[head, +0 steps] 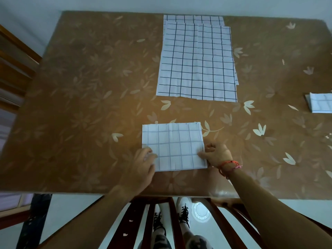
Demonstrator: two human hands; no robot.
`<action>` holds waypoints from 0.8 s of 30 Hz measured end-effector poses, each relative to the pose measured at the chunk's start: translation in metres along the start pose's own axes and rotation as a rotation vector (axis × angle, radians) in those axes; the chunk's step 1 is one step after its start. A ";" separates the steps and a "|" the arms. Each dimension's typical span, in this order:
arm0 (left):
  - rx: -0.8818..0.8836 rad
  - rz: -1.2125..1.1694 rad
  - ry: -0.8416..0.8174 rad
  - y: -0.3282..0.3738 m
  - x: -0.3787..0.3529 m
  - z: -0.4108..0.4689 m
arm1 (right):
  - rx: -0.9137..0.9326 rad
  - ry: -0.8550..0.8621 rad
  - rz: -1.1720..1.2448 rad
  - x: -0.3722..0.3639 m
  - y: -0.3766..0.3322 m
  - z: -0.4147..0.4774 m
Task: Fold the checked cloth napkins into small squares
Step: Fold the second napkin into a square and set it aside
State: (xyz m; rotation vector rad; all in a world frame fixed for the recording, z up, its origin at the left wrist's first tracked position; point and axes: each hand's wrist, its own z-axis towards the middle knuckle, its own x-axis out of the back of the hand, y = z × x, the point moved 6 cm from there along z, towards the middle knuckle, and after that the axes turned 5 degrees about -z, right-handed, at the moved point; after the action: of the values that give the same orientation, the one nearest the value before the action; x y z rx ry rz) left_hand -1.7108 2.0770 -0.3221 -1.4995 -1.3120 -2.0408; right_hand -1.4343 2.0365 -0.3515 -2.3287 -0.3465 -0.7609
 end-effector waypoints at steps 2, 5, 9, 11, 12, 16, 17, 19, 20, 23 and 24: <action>-0.075 -0.026 -0.058 0.016 -0.010 -0.008 | -0.016 0.012 -0.004 0.000 0.003 0.002; -0.116 0.024 -0.119 0.029 -0.024 -0.019 | -0.008 0.009 -0.035 0.000 0.003 0.003; -0.115 0.090 -0.218 0.037 -0.042 -0.036 | -0.009 0.068 -0.049 0.002 0.001 -0.002; -0.092 0.112 -0.240 0.038 -0.045 -0.041 | -0.012 0.080 -0.067 0.002 0.001 -0.003; -0.079 0.128 -0.251 0.038 -0.047 -0.042 | -0.011 0.087 -0.072 0.002 0.000 -0.003; -0.041 0.171 -0.272 0.034 -0.053 -0.046 | 0.015 0.102 -0.061 0.003 -0.003 -0.006; -0.033 0.174 -0.278 0.033 -0.055 -0.046 | 0.014 0.104 -0.057 0.003 -0.004 -0.006; -0.022 0.191 -0.286 0.032 -0.057 -0.045 | 0.002 0.125 -0.032 0.003 -0.006 -0.009; -0.019 0.201 -0.289 0.031 -0.058 -0.045 | 0.003 0.151 -0.031 0.005 -0.007 -0.012; -0.018 0.218 -0.297 0.031 -0.061 -0.045 | -0.101 0.070 -0.073 0.009 0.005 -0.026; -0.020 0.225 -0.299 0.030 -0.062 -0.045 | -0.118 -0.057 -0.126 0.003 0.008 -0.036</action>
State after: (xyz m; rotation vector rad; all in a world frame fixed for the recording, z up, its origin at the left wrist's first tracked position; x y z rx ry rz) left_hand -1.6918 2.0079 -0.3628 -1.9228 -1.1604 -1.7455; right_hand -1.4442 2.0065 -0.3315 -2.4613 -0.4890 -0.7950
